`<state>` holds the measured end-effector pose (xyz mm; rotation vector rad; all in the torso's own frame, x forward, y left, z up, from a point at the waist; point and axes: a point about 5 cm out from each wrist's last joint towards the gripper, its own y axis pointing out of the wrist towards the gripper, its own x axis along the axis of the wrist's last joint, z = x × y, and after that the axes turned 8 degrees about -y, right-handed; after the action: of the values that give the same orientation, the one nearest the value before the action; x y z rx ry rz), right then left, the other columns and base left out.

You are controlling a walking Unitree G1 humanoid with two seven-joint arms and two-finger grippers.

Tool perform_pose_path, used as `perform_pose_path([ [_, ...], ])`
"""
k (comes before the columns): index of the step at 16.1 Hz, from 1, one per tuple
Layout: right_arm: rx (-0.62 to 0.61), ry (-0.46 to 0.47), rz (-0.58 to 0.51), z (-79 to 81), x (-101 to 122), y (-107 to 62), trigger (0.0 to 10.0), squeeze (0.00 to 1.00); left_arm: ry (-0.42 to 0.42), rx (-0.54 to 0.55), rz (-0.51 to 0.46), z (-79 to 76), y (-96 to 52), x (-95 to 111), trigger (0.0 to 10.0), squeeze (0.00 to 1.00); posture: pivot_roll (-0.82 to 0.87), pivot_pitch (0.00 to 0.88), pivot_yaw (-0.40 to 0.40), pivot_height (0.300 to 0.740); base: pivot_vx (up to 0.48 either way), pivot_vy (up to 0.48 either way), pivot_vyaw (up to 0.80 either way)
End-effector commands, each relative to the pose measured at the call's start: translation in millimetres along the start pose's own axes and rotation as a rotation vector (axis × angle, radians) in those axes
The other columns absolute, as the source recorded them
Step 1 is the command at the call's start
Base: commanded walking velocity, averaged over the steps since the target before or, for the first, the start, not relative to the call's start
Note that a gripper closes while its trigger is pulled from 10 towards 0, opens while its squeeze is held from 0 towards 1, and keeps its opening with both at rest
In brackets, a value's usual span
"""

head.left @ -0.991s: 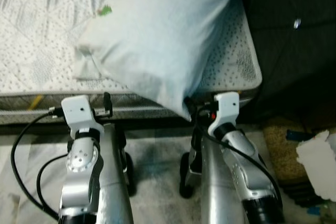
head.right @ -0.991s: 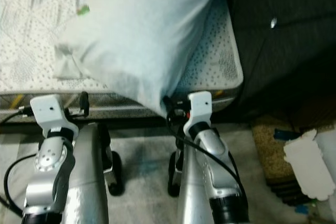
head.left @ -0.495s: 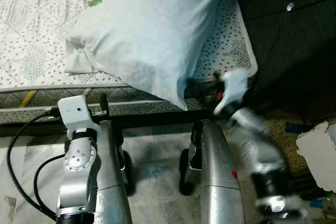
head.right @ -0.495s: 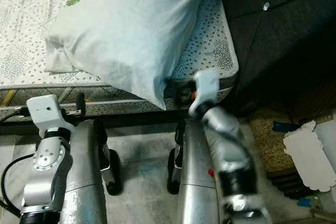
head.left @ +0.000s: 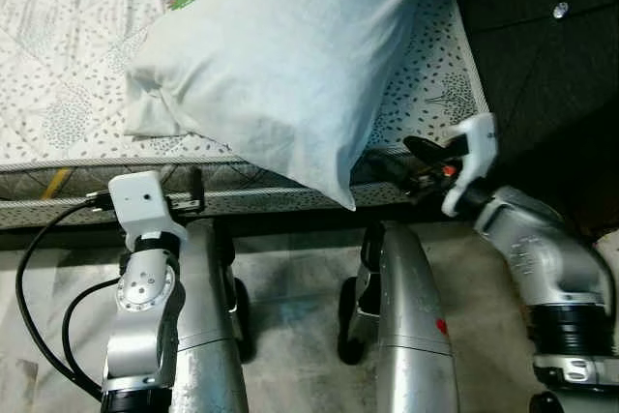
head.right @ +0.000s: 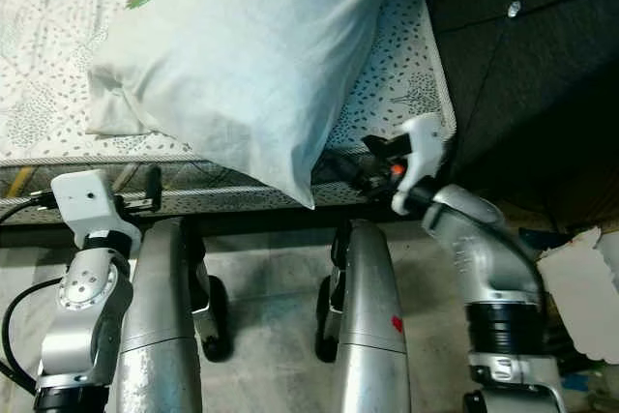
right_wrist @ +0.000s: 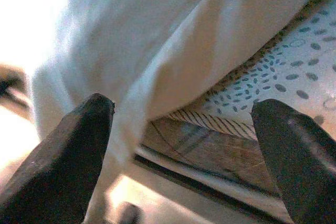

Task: Clean up the room

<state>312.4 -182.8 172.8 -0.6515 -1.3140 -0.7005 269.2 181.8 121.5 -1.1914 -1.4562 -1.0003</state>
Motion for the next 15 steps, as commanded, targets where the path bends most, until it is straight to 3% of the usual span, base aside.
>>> perform_pose_path([
  [1,-0.066,0.088,-0.087,-13.0,16.4,-6.0,10.0,0.00,-0.006,-0.006,0.040,0.9,-0.4,-7.6,10.0,0.00,0.04,0.307,0.017,0.498,0.000,0.000,0.00],
  [3,-0.120,0.200,-0.184,-26.2,34.9,-5.2,10.0,0.00,-0.010,-0.018,0.041,-1.9,3.3,-7.6,10.0,0.00,0.04,0.292,0.025,0.498,0.000,0.000,0.00],
  [4,-0.088,0.216,-0.184,-23.4,37.4,-5.1,10.0,0.00,-0.013,-0.027,0.041,-3.4,4.6,-7.5,10.0,0.00,0.04,0.286,0.026,0.498,0.000,0.000,0.00],
  [10,0.342,0.304,0.003,47.5,13.5,-10.6,10.0,0.00,-0.032,-0.048,0.055,-5.5,8.9,-10.3,10.0,0.00,0.03,0.262,0.031,0.498,0.000,0.000,0.00],
  [13,0.320,0.313,0.003,64.7,2.9,3.1,10.0,0.00,-0.037,-0.070,0.058,-10.5,10.9,-11.2,10.0,0.00,0.04,0.253,0.032,0.498,0.000,0.000,0.00],
  [15,0.135,0.204,0.003,63.0,-11.1,20.9,10.0,0.00,-0.036,-0.074,0.061,-11.2,11.5,-11.7,10.0,0.00,0.04,0.251,0.031,0.498,0.000,0.000,0.00],
])
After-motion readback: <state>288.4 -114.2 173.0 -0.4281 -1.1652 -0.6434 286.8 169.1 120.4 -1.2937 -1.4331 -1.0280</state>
